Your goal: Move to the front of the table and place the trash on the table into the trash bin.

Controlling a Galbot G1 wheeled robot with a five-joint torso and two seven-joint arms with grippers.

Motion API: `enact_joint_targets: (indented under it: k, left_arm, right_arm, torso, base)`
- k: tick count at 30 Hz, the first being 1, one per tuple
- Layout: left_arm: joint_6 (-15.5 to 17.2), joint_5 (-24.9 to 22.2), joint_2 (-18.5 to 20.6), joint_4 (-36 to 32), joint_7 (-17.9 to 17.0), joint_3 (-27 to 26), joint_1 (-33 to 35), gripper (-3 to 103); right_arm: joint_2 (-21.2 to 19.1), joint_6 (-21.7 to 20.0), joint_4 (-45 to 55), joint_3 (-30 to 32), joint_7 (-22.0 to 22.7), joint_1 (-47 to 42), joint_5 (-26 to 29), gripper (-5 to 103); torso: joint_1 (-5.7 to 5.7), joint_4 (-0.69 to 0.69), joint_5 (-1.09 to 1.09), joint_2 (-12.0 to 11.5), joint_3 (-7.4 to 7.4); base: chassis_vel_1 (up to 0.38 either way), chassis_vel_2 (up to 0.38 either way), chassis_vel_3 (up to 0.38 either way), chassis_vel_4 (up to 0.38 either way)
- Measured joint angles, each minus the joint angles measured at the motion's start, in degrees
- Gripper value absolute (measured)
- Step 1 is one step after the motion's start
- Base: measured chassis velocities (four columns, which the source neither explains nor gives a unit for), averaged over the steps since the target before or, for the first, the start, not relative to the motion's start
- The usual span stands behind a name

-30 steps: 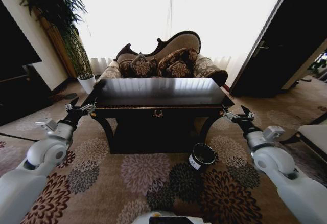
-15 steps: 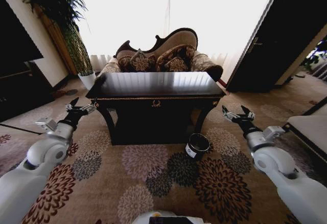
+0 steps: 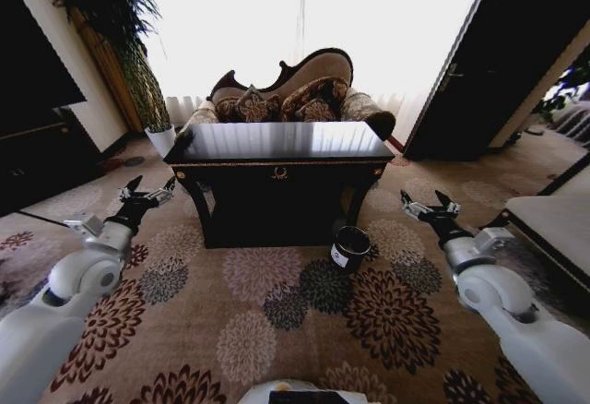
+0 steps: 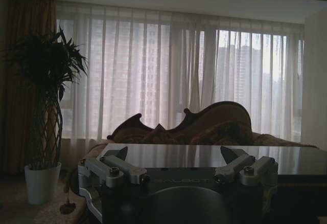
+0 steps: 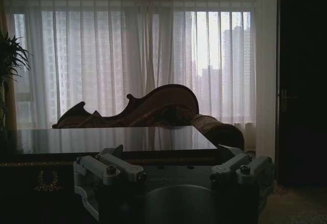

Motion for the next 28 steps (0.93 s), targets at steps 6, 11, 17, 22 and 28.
enact_joint_targets:
  k: [6,11,17,22,28]
  left_arm:
    - [0.0,0.0,0.0,0.0,0.0,0.0,0.0,100]
    - [0.0,0.0,0.0,0.0,0.0,0.0,0.0,100]
    - [0.0,0.0,0.0,0.0,0.0,0.0,0.0,100]
    - [0.0,0.0,0.0,0.0,0.0,0.0,0.0,100]
    - [0.0,0.0,0.0,0.0,0.0,0.0,0.0,100]
  right_arm:
    - [0.0,0.0,0.0,0.0,0.0,0.0,0.0,100]
    - [0.0,0.0,0.0,0.0,0.0,0.0,0.0,100]
    - [0.0,0.0,0.0,0.0,0.0,0.0,0.0,100]
    - [0.0,0.0,0.0,0.0,0.0,0.0,0.0,100]
    - [0.0,0.0,0.0,0.0,0.0,0.0,0.0,100]
  torso:
    - [0.0,-0.01,0.01,0.0,0.0]
    - [-0.02,0.0,-0.02,0.0,-0.01]
    - [-0.02,-0.02,0.03,0.0,-0.01]
    - [-0.01,0.01,0.01,0.0,0.0]
    - [0.03,0.0,0.0,0.0,0.01]
  base:
    - [0.171,-0.156,-0.169,0.172]
    - [0.163,-0.173,-0.158,0.161]
    - [0.138,-0.139,-0.148,0.143]
    - [0.034,-0.038,-0.018,0.051]
    - [0.0,0.0,0.0,0.0]
